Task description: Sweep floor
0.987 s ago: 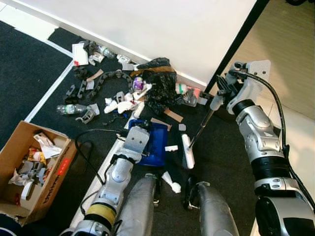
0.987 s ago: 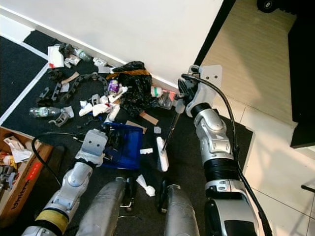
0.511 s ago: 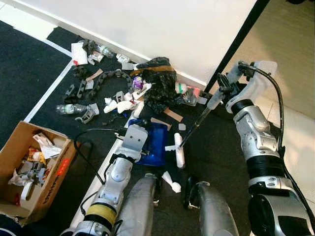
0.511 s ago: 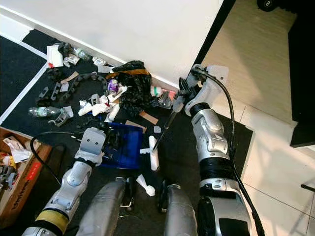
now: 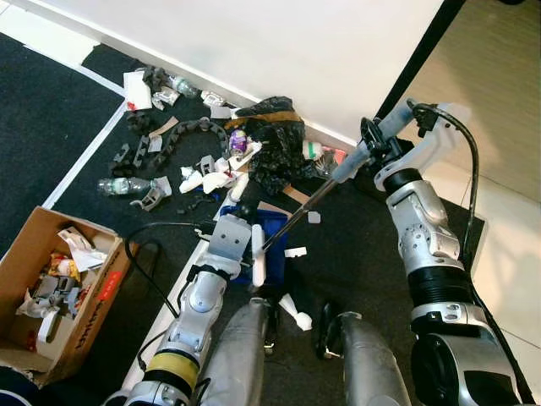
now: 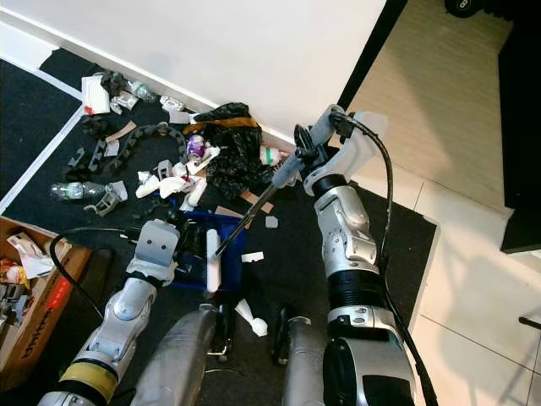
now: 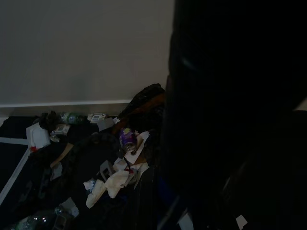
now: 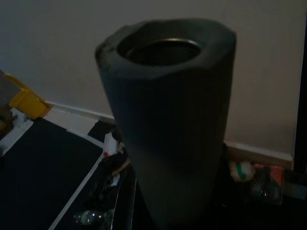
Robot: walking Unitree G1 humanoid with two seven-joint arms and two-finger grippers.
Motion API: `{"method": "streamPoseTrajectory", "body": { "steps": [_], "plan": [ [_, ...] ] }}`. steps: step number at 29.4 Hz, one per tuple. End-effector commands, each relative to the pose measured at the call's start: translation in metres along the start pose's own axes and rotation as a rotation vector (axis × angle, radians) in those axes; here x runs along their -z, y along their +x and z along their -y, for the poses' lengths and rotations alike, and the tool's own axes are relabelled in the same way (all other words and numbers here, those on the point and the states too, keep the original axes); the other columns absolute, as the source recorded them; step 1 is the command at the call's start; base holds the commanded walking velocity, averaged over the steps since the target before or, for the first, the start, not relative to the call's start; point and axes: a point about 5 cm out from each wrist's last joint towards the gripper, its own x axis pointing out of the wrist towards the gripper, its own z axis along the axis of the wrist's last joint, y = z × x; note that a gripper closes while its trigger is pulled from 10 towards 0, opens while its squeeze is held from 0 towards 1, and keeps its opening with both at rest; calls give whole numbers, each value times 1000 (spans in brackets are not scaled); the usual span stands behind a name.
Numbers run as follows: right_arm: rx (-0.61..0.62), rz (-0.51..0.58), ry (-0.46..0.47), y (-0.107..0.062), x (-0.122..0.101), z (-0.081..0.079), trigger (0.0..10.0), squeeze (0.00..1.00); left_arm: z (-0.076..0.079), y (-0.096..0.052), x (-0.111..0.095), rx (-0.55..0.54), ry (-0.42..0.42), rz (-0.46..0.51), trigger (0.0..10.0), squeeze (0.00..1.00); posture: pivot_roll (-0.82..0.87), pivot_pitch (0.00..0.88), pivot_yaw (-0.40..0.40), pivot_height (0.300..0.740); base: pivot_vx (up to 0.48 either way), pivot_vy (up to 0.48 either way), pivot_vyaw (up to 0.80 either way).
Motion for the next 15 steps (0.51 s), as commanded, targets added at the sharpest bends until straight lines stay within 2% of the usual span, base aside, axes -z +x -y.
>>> {"method": "streamPoseTrajectory", "body": {
  "steps": [1,11,14,15],
  "plan": [
    [-19,42,18,-2,-5,-2,10000,0,35,-13,25,131,-108,-127,10000,0,122,357,-31,740,0,0,0],
    [-33,187,-15,-2,-43,5,10000,0,36,-13,25,138,-108,-130,10000,0,109,360,-30,740,0,0,0],
    [-13,191,-68,-2,-49,10,10000,0,37,-13,25,140,-107,-130,10000,0,110,360,-29,740,0,0,0],
    [5,183,-110,-3,-52,15,10000,0,37,-13,25,141,-108,-130,10000,0,110,360,-29,740,0,0,0]
  ]
}}
